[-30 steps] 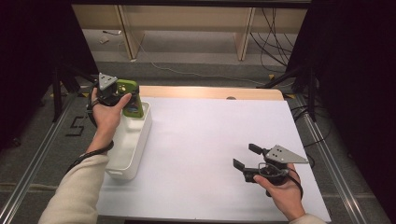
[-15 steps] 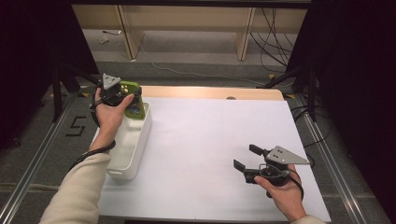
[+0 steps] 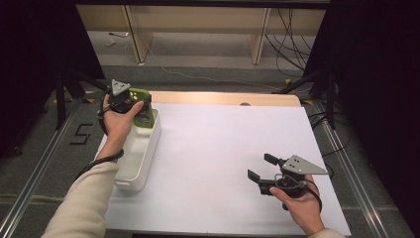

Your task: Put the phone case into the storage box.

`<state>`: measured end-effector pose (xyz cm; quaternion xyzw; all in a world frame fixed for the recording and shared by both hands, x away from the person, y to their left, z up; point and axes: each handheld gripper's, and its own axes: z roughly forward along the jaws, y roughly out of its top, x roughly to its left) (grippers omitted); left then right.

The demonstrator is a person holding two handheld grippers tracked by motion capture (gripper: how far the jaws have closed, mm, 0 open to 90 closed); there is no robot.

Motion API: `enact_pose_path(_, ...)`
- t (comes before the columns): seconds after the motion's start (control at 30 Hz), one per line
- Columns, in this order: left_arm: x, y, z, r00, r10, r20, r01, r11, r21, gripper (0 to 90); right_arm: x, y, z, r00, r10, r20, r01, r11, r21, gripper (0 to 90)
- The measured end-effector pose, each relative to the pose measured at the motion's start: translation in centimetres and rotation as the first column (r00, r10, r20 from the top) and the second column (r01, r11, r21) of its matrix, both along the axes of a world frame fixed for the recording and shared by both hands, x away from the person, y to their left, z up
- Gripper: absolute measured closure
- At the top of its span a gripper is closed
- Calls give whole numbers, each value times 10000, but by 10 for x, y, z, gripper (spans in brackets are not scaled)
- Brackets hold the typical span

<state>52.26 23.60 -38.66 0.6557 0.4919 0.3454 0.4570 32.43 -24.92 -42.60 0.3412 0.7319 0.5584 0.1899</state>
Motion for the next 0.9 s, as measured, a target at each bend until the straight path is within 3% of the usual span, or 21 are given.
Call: enact_pose_path(0.9,7,-1,-9,9994,3,-345,3,9998,180,146,0,0,-1,10000,13,-19,-13,10000,-17,164)
